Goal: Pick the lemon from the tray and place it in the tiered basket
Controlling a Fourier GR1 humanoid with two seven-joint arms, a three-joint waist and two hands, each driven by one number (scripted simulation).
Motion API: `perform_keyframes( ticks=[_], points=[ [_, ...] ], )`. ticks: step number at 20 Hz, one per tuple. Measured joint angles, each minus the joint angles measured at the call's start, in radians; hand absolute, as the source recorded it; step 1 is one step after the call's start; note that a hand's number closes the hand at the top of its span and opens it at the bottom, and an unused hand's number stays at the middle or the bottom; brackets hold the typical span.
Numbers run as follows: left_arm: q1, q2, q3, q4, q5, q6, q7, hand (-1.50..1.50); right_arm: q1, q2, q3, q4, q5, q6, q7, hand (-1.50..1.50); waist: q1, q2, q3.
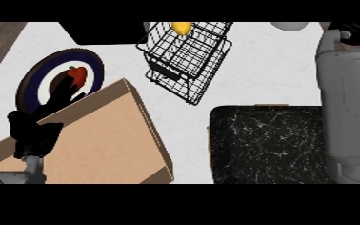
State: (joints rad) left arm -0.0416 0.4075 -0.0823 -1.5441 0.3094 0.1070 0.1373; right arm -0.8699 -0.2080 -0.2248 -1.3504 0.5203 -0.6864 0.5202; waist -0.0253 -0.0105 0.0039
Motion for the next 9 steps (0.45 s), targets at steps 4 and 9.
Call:
perform_keyframes(
  ticks=[4,9],
  points=[
    [0.003,-0.002,-0.008,-0.014,-0.01,0.01,0.004,0.0,0.124,-0.094,-0.057,-0.168,-0.067,0.089,0.036,-1.5,0.003,0.002,0.0],
    [-0.006,0.001,-0.01,-0.017,-0.007,0.009,0.023,0.0,0.268,-0.207,-0.156,-0.332,-0.188,0.215,0.059,-1.5,0.008,0.004,0.0]
  ],
)
